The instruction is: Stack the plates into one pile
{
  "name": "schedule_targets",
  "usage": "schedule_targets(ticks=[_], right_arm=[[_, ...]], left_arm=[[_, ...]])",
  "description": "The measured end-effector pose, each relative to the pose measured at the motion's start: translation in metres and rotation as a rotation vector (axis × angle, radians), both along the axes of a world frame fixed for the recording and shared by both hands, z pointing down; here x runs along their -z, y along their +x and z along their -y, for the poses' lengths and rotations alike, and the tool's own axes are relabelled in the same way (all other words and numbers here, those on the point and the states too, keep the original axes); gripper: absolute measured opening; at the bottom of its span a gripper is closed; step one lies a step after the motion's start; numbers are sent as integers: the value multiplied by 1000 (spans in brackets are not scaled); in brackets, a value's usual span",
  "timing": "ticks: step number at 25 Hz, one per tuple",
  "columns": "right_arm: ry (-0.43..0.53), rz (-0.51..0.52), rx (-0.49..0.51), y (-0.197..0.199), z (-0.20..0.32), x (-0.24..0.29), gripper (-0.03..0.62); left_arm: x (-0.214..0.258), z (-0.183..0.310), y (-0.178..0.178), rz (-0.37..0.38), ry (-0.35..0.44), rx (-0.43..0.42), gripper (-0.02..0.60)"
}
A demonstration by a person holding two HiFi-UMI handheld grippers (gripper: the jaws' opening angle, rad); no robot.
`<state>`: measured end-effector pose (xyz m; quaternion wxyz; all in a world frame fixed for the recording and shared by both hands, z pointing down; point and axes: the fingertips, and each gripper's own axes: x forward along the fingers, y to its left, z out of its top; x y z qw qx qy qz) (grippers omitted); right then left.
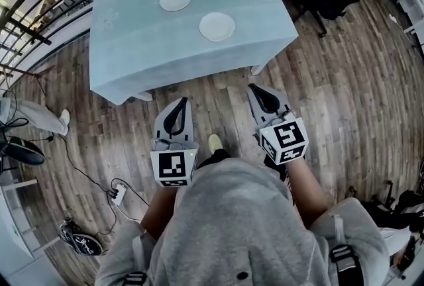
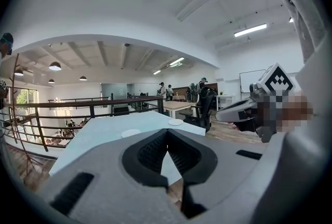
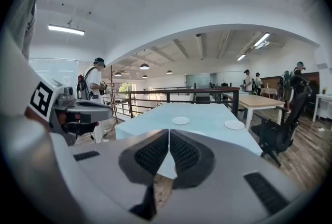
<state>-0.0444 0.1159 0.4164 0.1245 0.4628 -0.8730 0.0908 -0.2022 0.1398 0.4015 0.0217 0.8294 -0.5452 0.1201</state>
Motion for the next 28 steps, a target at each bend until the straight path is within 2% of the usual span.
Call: schedule_targets(ticks=[7,14,21,28], right_arm=[[1,7,-4,-25,22,2,28],[1,-10,-6,-40,33,1,28],[21,-49,-7,-41,32,7,28],[19,-64,-21,-31,35,6,28]], left_arm=[[3,23,-14,-16,-2,-47,18],[-1,33,-33,-34,4,-30,18],[-9,31,-39,-71,-21,-23,18],[-12,31,-36,-71,-24,-15,18]])
